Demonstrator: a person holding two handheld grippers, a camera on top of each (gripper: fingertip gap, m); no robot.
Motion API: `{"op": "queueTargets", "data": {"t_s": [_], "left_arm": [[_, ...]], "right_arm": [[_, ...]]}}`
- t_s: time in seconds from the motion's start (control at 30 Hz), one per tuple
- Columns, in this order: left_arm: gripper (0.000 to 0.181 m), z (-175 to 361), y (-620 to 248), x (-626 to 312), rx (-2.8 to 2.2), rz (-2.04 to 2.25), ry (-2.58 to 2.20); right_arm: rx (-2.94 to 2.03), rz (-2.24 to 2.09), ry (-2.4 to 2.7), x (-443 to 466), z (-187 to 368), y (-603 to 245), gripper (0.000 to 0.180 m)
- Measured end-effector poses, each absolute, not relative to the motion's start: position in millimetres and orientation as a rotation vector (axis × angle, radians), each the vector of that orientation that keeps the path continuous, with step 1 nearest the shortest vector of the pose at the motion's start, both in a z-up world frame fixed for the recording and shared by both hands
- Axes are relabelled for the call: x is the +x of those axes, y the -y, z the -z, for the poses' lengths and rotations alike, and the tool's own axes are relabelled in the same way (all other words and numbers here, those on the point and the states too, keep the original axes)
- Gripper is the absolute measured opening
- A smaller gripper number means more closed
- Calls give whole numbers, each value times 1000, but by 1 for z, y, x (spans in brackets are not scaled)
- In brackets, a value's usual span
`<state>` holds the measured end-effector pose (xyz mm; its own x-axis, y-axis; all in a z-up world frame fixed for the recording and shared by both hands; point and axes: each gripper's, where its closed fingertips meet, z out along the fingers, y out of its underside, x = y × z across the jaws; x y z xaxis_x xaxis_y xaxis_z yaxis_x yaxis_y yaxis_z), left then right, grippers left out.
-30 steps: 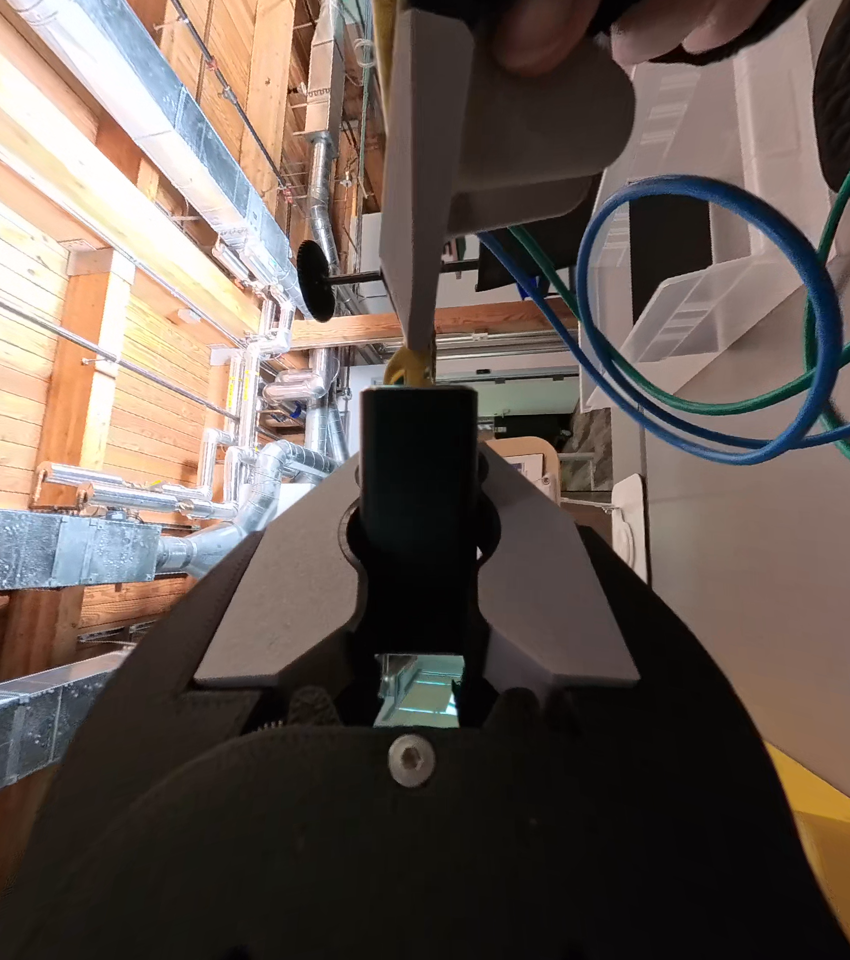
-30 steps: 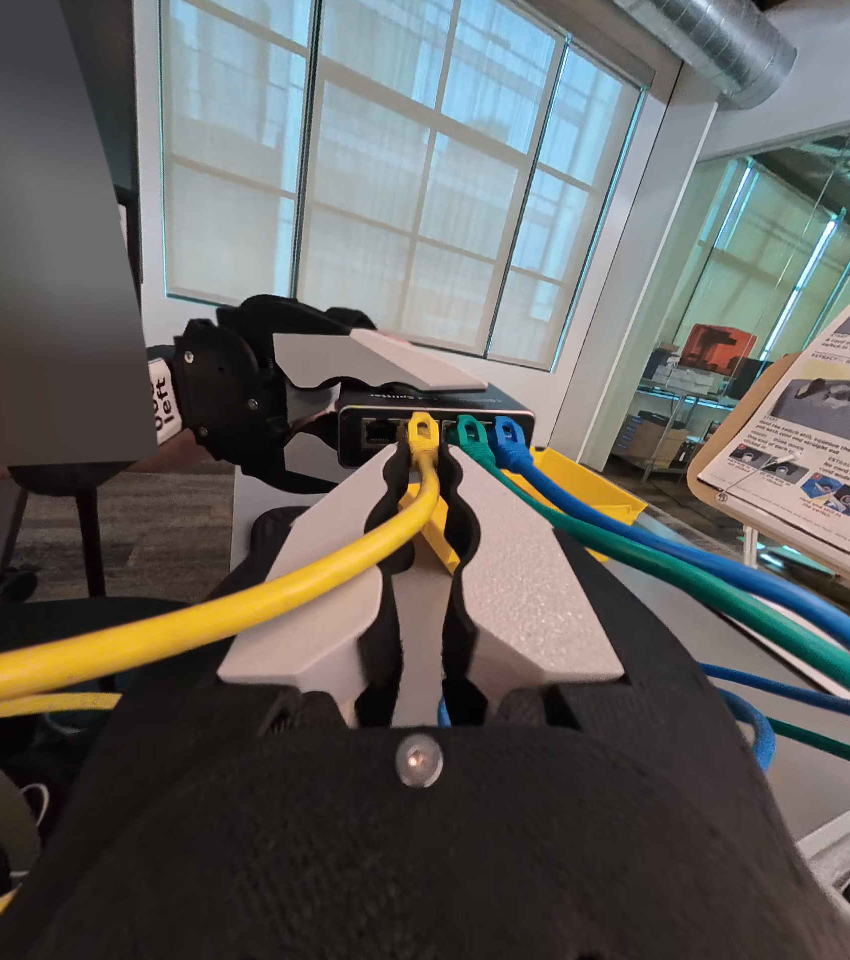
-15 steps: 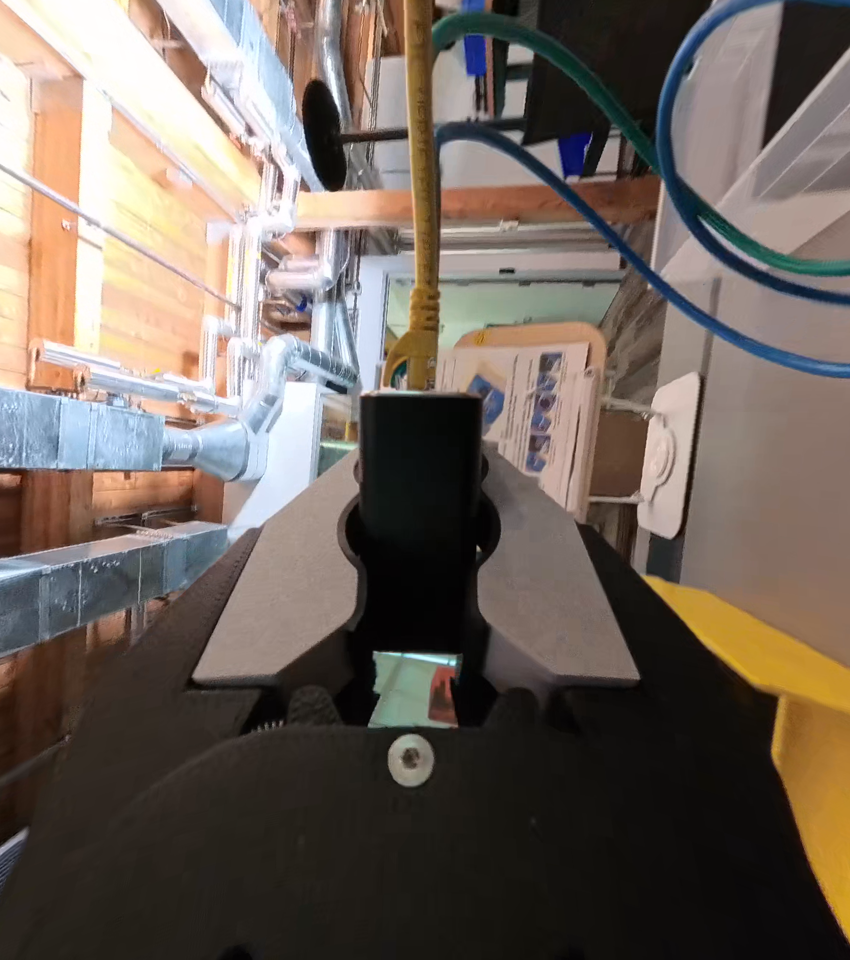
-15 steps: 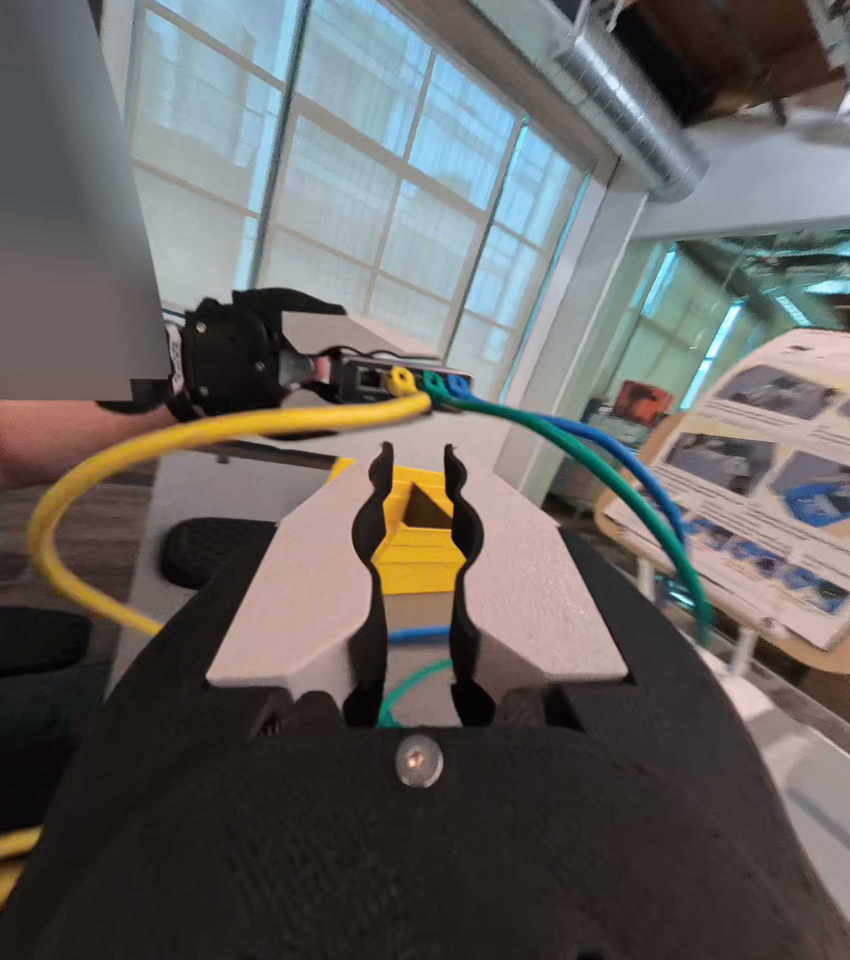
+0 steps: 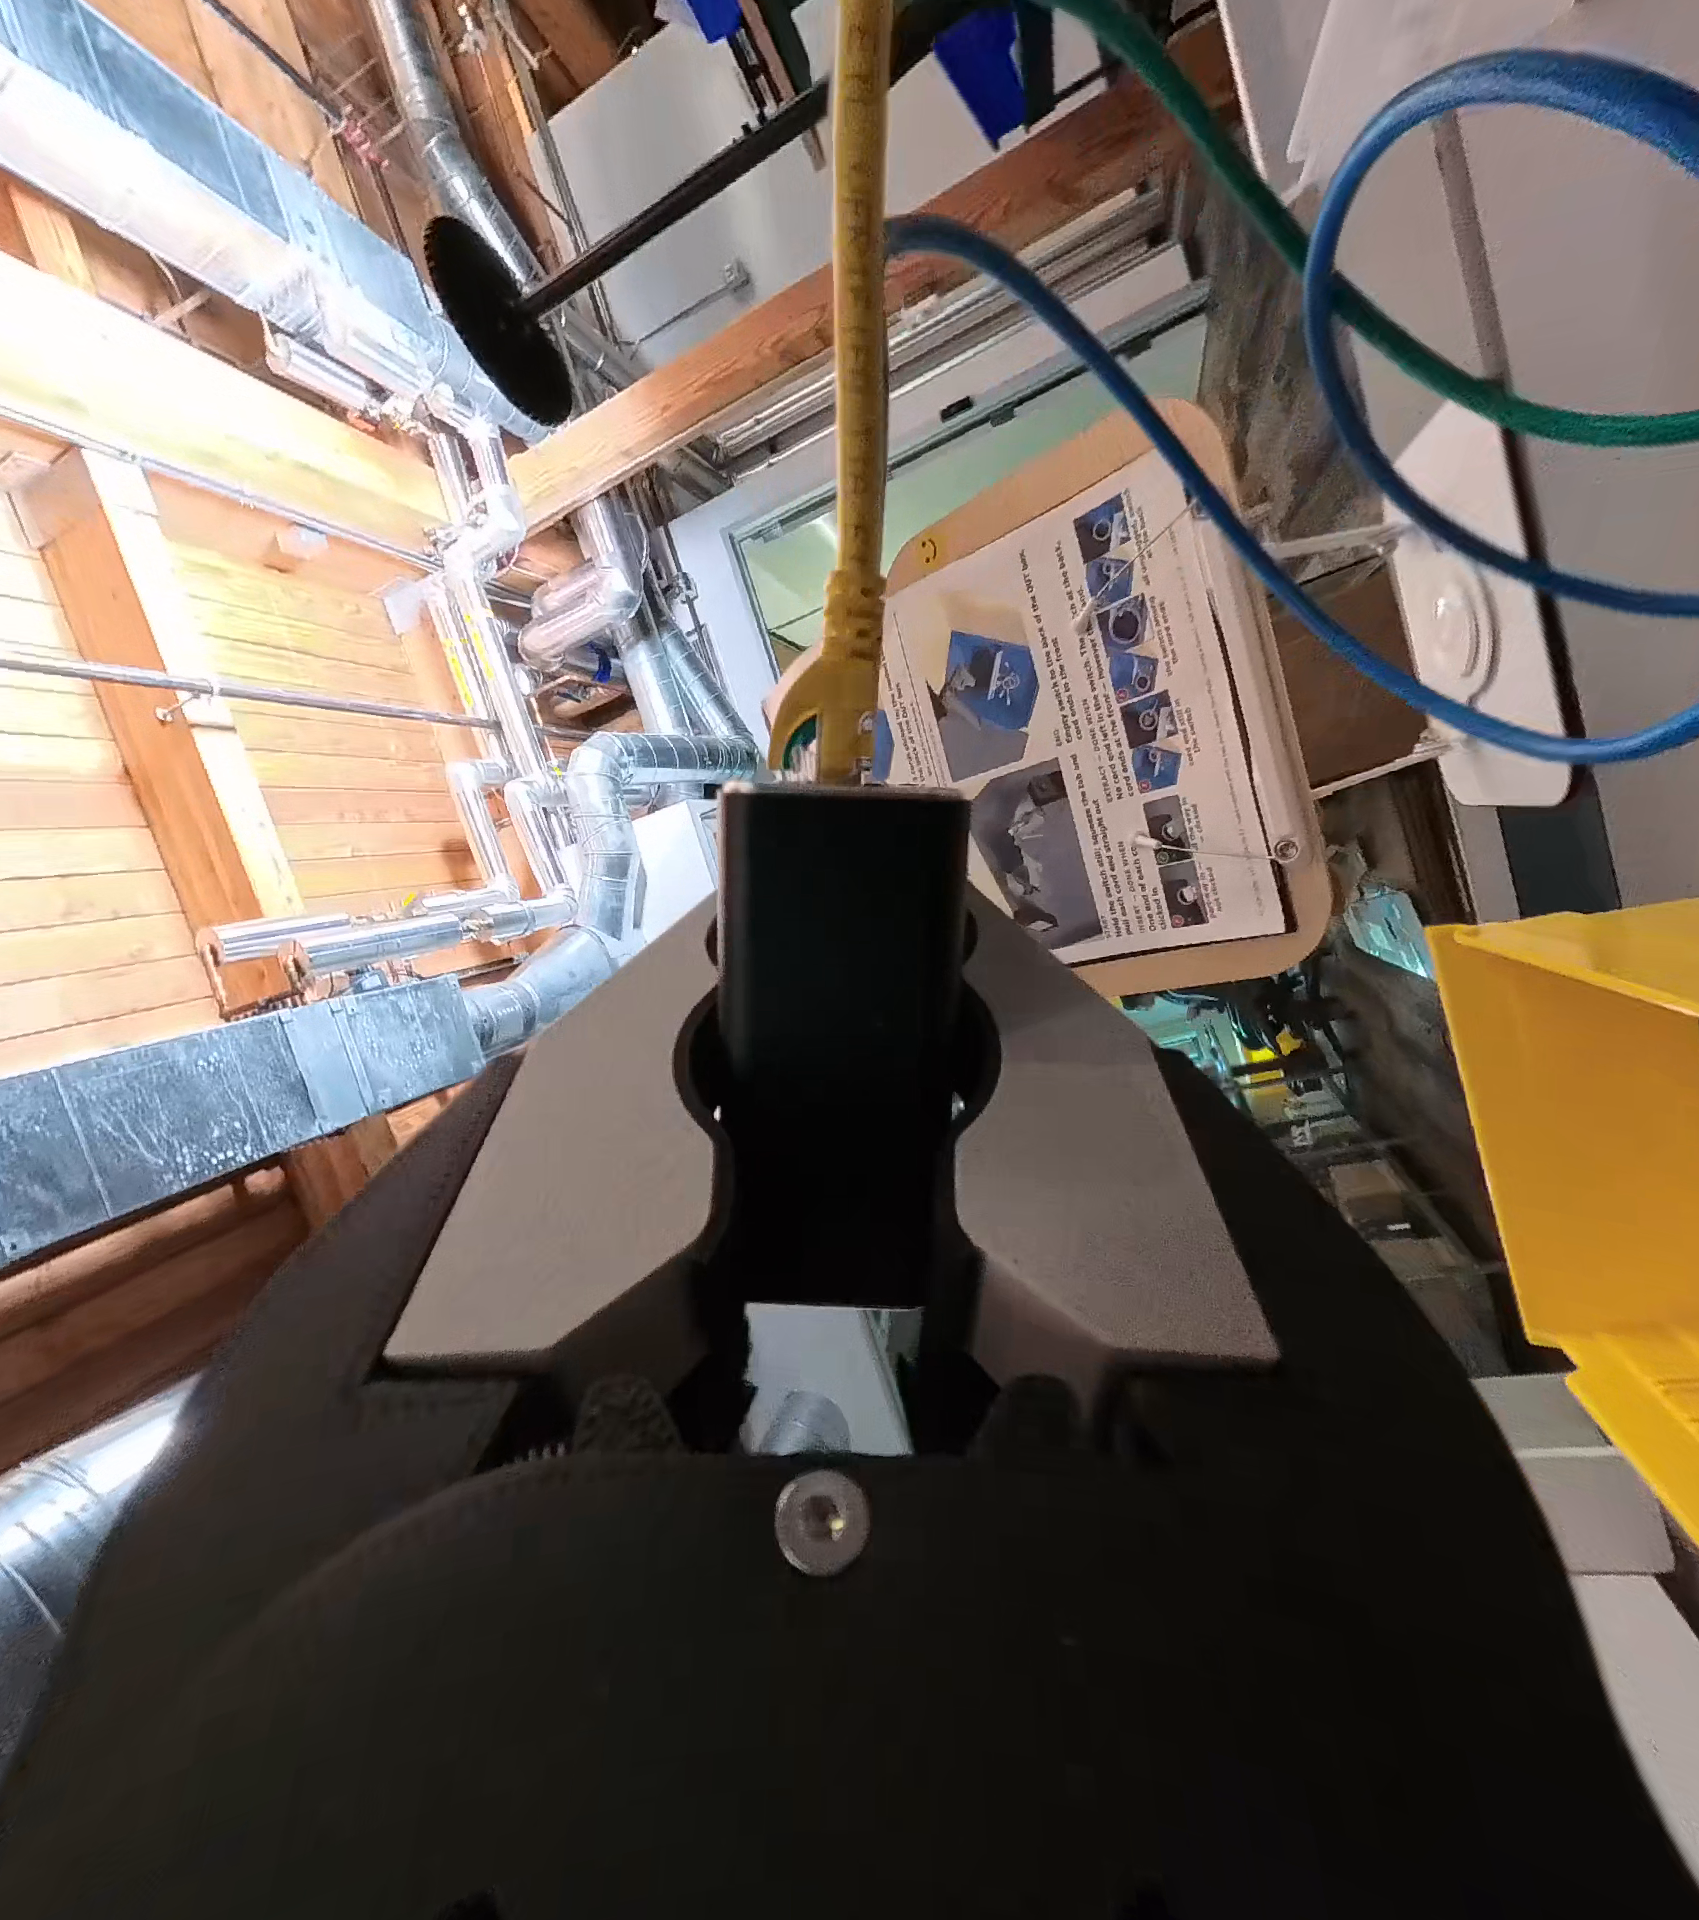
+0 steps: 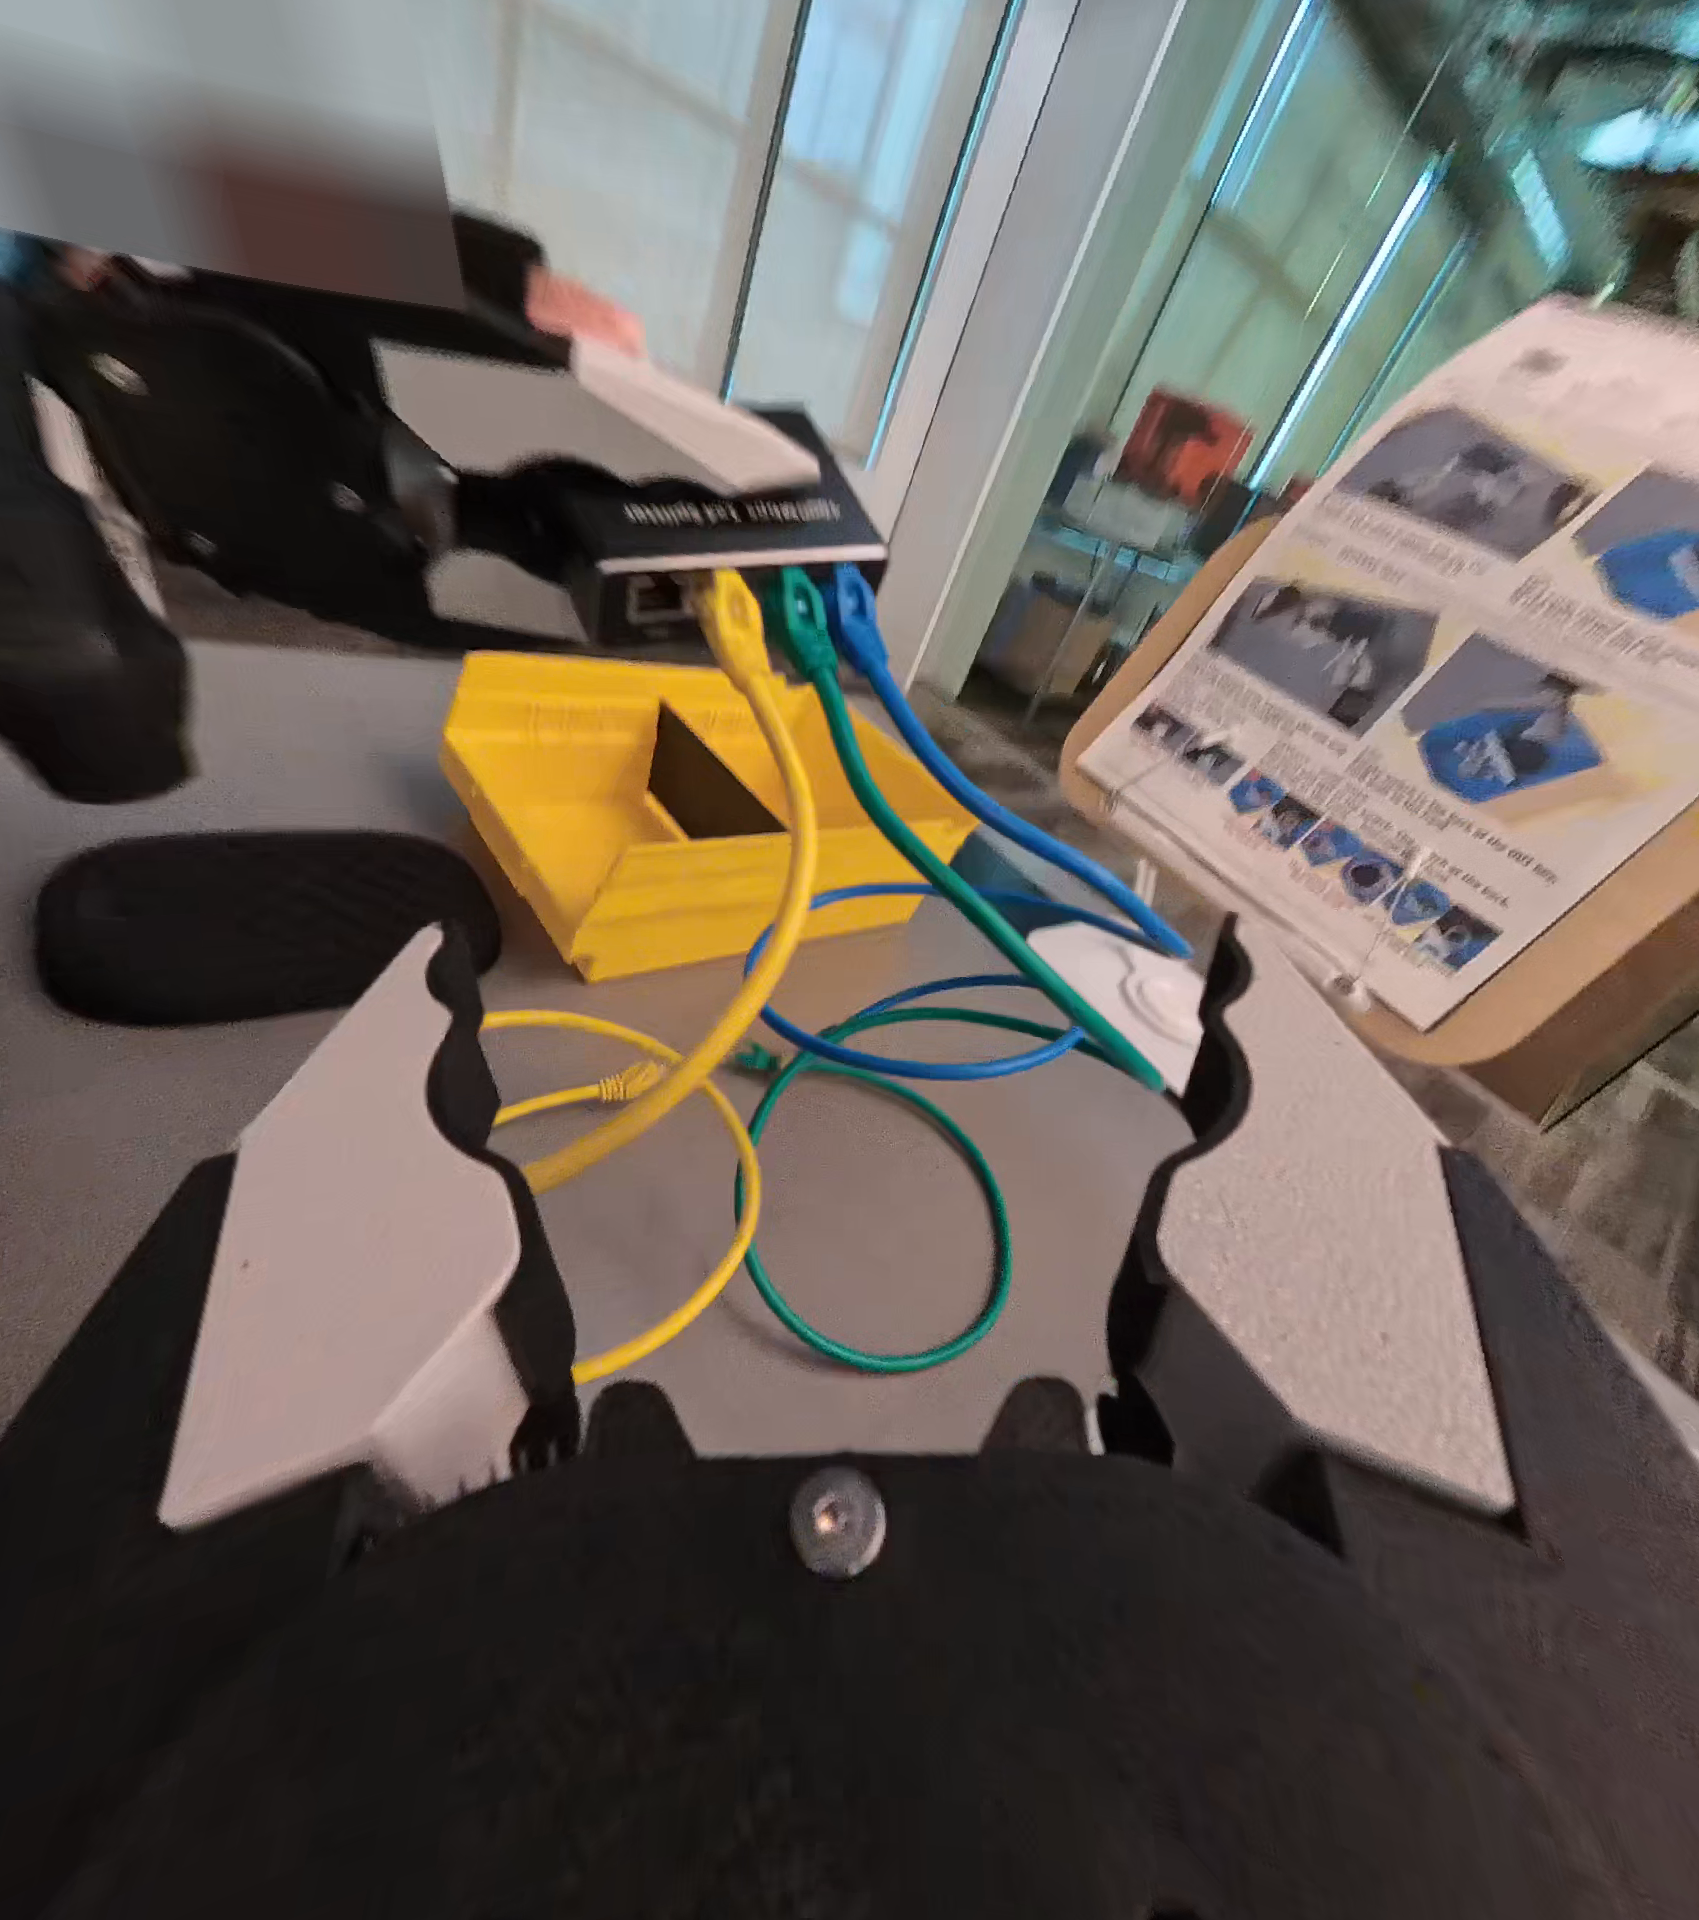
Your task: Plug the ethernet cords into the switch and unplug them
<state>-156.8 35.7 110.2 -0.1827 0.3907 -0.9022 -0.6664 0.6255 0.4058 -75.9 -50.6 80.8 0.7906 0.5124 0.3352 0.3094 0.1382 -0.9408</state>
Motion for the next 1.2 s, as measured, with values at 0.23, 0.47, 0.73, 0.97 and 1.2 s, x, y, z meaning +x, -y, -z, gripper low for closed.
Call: {"op": "queueTargets", "data": {"t_s": [0.23, 0.47, 0.73, 0.97, 1.2], "left_arm": [[33, -127, -21, -157, -169, -989, -1492], [33, -162, -13, -148, -86, -1028, -1494], [33, -256, -46, -124, -95, -1137, -1449], [34, -349, -68, -74, -170, -1170, -1345], [33, -346, -115, 3, -300, -1051, -1370]], "right_arm": [[-1556, -43, 1000, -69, -59, -17, 137], [-1588, -325, 1235, -79, -48, -18, 35], [-1426, 238, 1182, -29, -161, -65, 0], [-1287, 643, 1026, 43, -288, -103, 0], [-1396, 804, 904, 133, -295, -138, 1]]}}
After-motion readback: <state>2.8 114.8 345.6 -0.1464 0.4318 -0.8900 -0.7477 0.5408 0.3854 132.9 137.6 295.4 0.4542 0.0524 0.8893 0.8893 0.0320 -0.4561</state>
